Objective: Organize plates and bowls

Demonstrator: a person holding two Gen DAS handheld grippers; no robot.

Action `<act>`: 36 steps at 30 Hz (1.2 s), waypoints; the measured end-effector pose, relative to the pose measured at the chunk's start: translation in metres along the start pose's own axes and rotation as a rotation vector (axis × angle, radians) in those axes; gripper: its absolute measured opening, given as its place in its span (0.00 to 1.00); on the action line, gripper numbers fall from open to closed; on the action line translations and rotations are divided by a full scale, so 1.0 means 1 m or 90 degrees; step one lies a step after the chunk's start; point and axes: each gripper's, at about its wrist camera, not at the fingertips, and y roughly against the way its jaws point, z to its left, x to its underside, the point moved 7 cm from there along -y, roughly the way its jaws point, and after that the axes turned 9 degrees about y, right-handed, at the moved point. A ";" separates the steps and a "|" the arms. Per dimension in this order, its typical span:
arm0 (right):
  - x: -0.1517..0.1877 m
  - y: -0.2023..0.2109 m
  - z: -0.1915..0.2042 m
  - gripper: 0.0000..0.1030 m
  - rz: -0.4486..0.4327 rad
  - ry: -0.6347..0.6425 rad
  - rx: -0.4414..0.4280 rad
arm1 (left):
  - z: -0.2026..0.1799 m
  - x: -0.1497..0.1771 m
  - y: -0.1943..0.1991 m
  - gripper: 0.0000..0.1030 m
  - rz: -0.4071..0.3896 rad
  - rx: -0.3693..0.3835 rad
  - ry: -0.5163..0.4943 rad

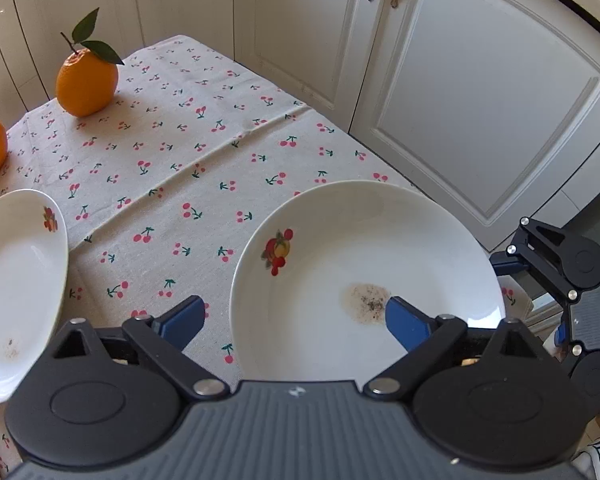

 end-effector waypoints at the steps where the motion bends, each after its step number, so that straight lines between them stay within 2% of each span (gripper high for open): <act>1: 0.000 -0.001 -0.001 1.00 -0.001 0.005 -0.005 | 0.001 -0.002 -0.003 0.89 0.008 0.007 0.001; 5: -0.003 -0.004 -0.004 1.00 0.001 0.019 -0.016 | 0.002 -0.005 -0.013 0.78 0.037 0.020 0.005; 10: -0.003 -0.005 -0.005 1.00 0.002 0.029 -0.027 | 0.002 -0.008 -0.025 0.72 0.061 0.039 0.005; 17: -0.004 -0.004 -0.005 1.00 0.004 0.031 -0.029 | 0.003 -0.009 -0.027 0.71 0.070 0.047 0.007; 22: -0.006 -0.005 -0.003 1.00 0.017 0.036 -0.028 | 0.002 -0.009 -0.023 0.71 0.057 0.045 -0.002; 27: -0.014 -0.002 -0.005 1.00 0.006 0.055 -0.035 | 0.005 -0.019 -0.016 0.71 0.042 0.054 0.007; 36: -0.035 -0.015 -0.036 1.00 0.003 0.084 -0.035 | 0.020 -0.050 -0.020 0.71 0.004 0.053 0.028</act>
